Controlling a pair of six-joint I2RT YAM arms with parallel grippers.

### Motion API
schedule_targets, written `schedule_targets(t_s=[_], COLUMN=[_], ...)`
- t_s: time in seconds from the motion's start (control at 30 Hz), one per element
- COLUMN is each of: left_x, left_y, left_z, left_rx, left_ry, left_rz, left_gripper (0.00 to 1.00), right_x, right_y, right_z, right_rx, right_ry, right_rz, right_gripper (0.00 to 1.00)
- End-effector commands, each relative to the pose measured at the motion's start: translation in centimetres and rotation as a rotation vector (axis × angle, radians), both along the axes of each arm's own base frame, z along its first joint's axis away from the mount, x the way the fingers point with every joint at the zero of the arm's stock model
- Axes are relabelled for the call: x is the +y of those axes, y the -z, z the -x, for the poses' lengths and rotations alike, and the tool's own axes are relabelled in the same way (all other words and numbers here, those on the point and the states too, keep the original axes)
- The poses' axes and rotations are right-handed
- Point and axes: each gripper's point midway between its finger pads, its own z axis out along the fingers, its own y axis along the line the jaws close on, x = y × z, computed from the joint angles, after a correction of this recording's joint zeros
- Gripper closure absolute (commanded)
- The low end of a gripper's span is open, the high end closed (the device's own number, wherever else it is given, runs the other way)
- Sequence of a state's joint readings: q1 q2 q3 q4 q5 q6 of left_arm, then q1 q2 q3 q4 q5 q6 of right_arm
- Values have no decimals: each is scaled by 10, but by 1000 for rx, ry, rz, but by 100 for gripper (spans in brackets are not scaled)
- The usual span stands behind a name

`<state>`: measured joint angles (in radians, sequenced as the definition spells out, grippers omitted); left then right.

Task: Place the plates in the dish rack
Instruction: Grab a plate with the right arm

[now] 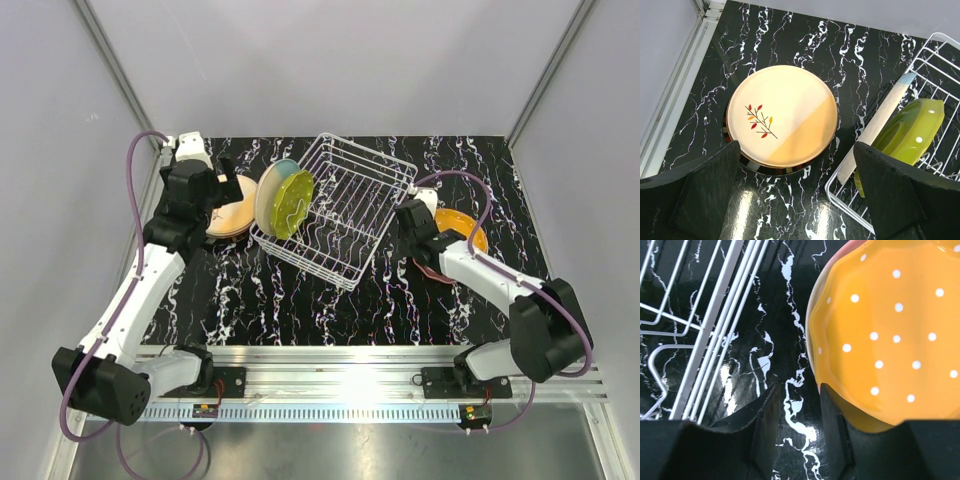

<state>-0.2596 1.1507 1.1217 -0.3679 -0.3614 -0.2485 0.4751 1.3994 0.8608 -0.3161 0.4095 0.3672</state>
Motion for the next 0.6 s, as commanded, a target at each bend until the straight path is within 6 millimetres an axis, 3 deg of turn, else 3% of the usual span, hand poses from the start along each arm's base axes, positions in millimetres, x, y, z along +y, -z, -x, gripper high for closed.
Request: schedule_targets(t_s=[0.0,0.37,0.57], left_x=[-3,-6,-6], left_y=[-36,-35,-33], left_z=[-1,-1,-2], left_rx=[-103,-97,-91], left_ry=[16,29,30], left_rz=[55,62,62], left_gripper=[1,1,1], right_x=[-9,-24,-27], right_y=[-18,3,3], right_z=[-20,-29,-37], right_rx=[-81,-66,-55], right_ry=[34,57,36], right_rz=[55,55,42], right_gripper=[57,62,67])
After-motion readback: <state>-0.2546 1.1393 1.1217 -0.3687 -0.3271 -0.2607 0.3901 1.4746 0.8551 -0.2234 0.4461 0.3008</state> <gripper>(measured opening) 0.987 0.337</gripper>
